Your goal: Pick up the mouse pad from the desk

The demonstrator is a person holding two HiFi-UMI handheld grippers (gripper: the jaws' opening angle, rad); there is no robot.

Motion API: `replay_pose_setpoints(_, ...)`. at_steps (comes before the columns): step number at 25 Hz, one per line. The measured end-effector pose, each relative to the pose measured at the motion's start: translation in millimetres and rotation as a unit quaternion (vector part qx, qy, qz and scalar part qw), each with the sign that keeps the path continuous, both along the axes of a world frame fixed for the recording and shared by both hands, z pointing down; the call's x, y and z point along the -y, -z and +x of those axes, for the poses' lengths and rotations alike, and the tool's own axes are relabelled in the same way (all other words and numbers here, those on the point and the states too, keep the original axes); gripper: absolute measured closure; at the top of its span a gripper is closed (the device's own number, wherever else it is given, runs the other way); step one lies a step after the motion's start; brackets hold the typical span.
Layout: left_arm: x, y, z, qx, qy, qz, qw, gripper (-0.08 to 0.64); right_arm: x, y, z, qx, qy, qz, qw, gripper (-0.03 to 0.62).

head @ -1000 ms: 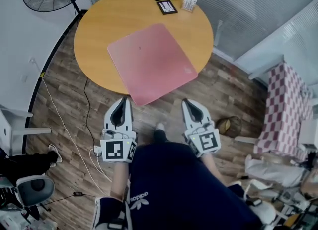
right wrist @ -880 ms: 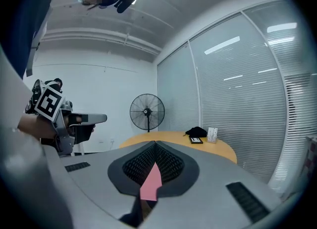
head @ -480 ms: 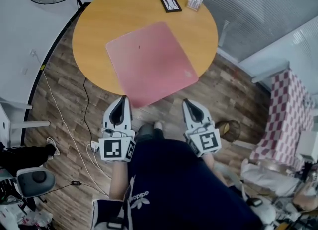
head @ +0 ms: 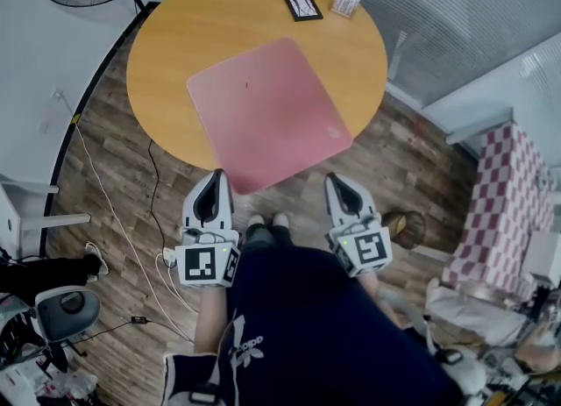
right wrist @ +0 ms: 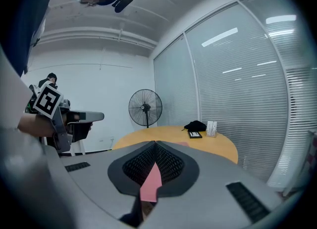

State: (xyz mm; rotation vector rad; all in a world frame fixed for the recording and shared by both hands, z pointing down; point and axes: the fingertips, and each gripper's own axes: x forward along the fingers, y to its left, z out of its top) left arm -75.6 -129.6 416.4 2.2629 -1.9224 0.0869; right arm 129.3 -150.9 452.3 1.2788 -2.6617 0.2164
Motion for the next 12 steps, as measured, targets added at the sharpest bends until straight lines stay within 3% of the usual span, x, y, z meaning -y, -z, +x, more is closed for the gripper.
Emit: replay_pose_setpoints(12, 18, 9, -28, -0.002, -0.002, -0.001, 1.0, 0.555, 18, 13, -32, -0.001, 0.002, 0.009, 1.0, 0.588)
